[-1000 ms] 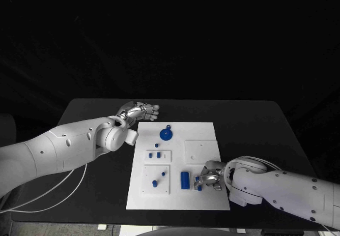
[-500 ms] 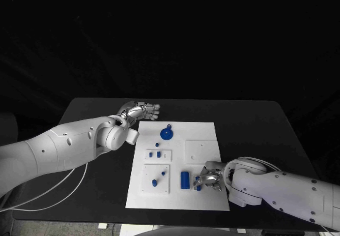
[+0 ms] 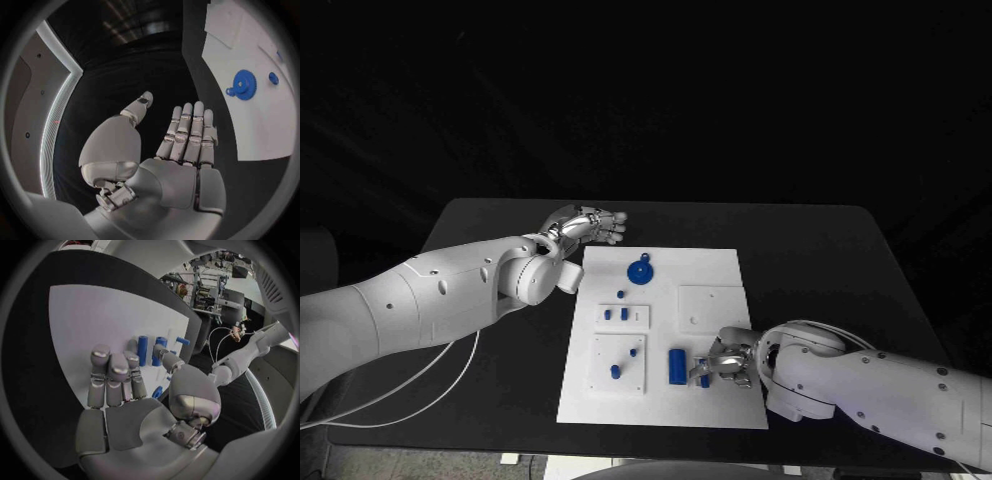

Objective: Assemble the parts on the task board

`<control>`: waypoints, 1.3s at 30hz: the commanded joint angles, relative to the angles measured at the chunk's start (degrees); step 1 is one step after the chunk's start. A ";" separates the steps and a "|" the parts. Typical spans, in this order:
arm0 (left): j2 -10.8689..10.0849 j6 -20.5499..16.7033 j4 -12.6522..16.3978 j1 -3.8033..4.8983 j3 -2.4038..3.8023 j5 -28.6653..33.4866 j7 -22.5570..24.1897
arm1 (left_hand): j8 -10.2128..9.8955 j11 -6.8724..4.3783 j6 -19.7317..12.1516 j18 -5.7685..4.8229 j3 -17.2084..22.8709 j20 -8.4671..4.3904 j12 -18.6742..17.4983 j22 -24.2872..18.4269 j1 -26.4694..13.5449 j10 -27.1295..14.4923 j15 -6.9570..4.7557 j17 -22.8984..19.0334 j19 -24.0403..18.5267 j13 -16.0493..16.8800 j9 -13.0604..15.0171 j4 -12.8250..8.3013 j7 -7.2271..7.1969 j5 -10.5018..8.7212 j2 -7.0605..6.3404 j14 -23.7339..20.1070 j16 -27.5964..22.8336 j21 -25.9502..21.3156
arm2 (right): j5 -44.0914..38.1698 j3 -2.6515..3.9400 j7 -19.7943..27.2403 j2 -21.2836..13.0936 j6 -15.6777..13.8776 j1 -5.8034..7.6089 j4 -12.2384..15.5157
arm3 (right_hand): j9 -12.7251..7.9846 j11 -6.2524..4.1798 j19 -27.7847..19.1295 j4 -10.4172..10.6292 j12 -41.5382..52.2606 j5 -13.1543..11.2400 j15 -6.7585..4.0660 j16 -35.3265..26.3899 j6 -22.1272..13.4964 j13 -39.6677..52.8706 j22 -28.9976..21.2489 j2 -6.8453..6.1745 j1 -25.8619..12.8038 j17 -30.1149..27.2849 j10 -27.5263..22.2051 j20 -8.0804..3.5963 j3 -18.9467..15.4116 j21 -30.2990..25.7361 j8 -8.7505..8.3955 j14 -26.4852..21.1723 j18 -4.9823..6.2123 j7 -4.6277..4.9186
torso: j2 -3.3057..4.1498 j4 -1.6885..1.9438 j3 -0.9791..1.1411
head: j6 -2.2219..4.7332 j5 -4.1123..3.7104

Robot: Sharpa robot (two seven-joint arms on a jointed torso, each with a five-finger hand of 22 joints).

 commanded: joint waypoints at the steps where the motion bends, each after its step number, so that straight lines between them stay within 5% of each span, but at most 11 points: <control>1: 0.02 0.71 0.16 0.05 0.03 -0.09 0.31 | 0.23 0.03 0.31 -0.71 -0.19 -0.04 0.16 0.06 -0.25 -0.01 -0.04 0.06 -0.23 -0.08 -0.09 0.01 -0.05 -0.17 0.45 0.50 -0.35 -0.39 | -0.59 0.02 1.34 0.01 -0.36 -0.05 0.46 | 0.11 -0.02 -0.12 -0.07 -0.03 -0.24 -0.40 -0.02 -0.30 0.06 0.85 -0.11 -0.49 0.10 -0.09 -0.47 -0.35 0.20 -0.32 -0.03 2.27 0.13 | 0.01 -0.03 0.04 | -0.02 0.05; 23: -0.07 0.68 0.10 0.05 0.03 -0.15 0.20 | 0.24 0.03 0.29 -0.74 -0.19 -0.05 0.15 0.12 -0.22 -0.01 -0.04 0.12 -0.25 -0.13 -0.11 0.02 -0.05 -0.17 0.47 0.50 -0.38 -0.43 | -0.96 0.05 1.28 -1.91 1.19 -0.04 1.94 | 0.14 -0.08 -0.10 -0.02 -0.08 -0.24 -0.47 -0.05 -0.29 0.08 0.78 0.28 -0.51 0.11 -0.08 -0.67 -0.62 0.09 -0.35 -0.06 2.27 0.08 | 0.00 -0.01 0.02 | -0.06 0.19; 32: -0.12 0.74 0.11 0.05 0.03 -0.26 0.09 | 0.24 0.03 0.27 -0.74 -0.19 -0.06 0.15 0.14 -0.19 0.00 -0.05 0.14 -0.25 -0.15 -0.12 0.00 -0.04 -0.17 0.46 0.50 -0.39 -0.44 | -0.77 0.04 2.62 -2.56 3.72 -0.04 2.27 | 0.25 0.08 -0.06 -4.43 -0.21 -0.24 -0.32 -0.18 -0.68 0.20 0.77 -1.51 4.57 0.09 -0.28 -0.89 -0.65 0.00 -0.54 -0.04 2.27 0.24 | 0.02 -0.05 0.03 | -0.11 0.28; 39: -0.10 0.79 0.12 0.04 0.02 -0.26 0.12 | 0.25 0.03 0.26 -0.75 -0.17 -0.07 0.15 0.16 -0.15 -0.01 -0.05 0.16 -0.25 -0.16 -0.13 -0.02 -0.04 -0.17 0.46 0.50 -0.40 -0.45 | -0.77 0.04 2.35 -2.18 3.47 -0.04 1.79 | 0.34 0.09 0.01 -5.77 -0.23 -0.24 -0.30 -0.22 -0.63 0.23 0.74 -1.38 6.21 0.10 -0.24 -0.78 -1.34 -0.08 -0.51 0.00 2.27 0.26 | 0.03 -0.04 0.05 | -0.13 0.27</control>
